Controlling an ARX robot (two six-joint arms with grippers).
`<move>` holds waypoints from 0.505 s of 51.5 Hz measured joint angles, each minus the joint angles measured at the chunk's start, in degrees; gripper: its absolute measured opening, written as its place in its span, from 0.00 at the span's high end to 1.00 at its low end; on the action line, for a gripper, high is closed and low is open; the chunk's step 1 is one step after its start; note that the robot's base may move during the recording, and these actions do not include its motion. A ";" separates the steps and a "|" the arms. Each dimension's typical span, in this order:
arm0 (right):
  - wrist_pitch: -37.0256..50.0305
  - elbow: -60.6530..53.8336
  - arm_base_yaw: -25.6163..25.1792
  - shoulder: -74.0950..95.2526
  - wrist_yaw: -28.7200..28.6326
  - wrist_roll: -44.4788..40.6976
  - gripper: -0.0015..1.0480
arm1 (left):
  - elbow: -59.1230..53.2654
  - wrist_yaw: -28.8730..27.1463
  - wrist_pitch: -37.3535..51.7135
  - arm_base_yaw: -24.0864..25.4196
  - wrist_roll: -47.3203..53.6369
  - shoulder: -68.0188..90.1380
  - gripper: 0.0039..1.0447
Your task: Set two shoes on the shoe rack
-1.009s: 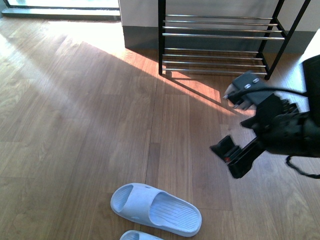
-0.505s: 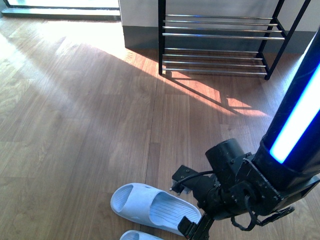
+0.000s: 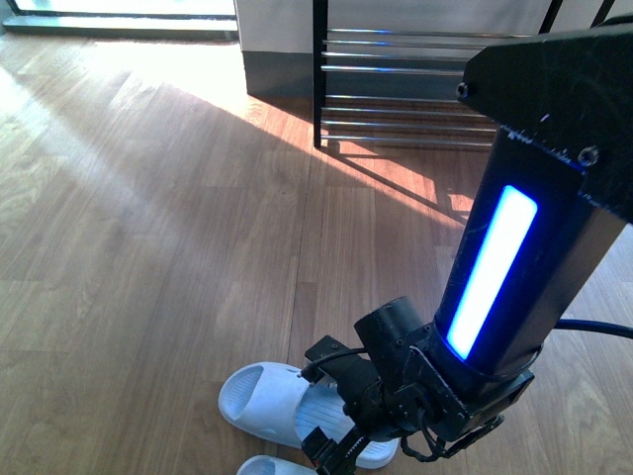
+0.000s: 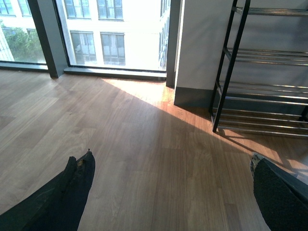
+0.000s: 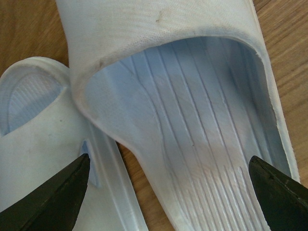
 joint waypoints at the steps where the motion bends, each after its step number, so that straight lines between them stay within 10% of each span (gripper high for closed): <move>1: -0.31 0.94 0.11 0.70 -0.15 0.55 0.09 | 0.00 0.00 0.00 0.00 0.00 0.00 0.09; 18: -1.64 5.16 1.73 3.28 -1.20 3.13 0.09 | 0.00 0.00 -0.02 0.00 0.00 0.00 0.09; 23: -0.92 5.64 2.32 3.39 -2.34 3.52 0.23 | 0.00 0.00 0.00 0.00 0.00 0.00 0.09; 26: 0.13 5.11 2.93 3.37 -3.34 3.67 0.12 | 0.00 0.00 -0.02 0.00 0.00 0.00 0.09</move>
